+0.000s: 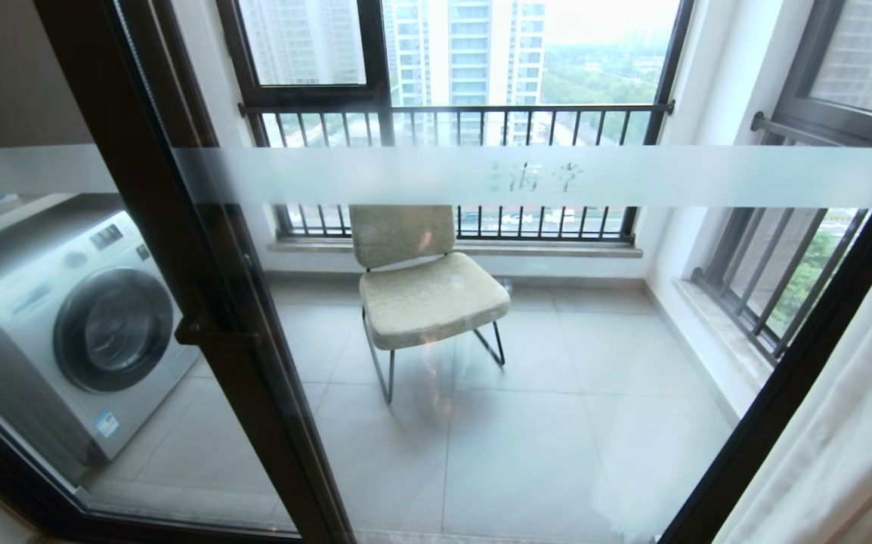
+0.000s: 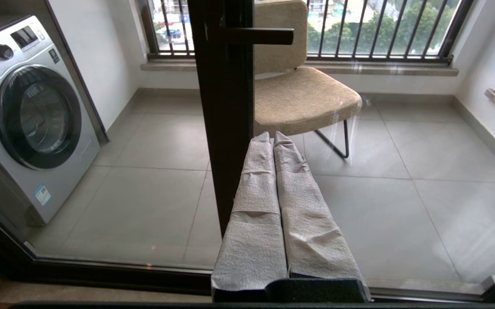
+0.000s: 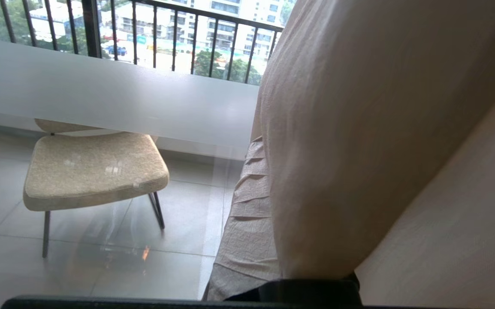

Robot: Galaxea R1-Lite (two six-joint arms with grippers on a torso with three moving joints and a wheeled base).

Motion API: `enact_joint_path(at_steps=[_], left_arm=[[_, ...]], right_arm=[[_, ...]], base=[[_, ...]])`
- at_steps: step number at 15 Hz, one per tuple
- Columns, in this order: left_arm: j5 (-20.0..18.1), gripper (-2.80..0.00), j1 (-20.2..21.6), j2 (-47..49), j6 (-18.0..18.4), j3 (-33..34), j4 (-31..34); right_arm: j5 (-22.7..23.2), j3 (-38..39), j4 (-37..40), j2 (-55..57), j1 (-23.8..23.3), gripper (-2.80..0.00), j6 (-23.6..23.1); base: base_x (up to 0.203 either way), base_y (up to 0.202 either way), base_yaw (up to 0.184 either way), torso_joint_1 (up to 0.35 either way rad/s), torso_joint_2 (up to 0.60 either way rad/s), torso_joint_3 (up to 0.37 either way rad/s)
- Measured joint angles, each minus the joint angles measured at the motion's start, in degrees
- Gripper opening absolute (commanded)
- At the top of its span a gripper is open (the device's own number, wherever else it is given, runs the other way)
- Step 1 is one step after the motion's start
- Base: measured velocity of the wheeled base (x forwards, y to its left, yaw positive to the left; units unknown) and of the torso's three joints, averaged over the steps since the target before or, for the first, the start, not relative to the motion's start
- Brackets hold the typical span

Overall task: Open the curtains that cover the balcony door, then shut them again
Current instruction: Close the inner curtains on both sides

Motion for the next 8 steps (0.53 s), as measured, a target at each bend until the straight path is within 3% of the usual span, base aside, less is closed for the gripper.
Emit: enact_joint_path(at_steps=[8], left_arm=[[0.09, -2.80, -0.01, 0.00, -0.13, 0.00, 0.03]], right_arm=[[-0.02, -1.20, 0.46, -0.17, 3.95, -2.80, -2.38]], base=[[0.000, 0.189, -0.001, 0.002, 0.00, 0.003]])
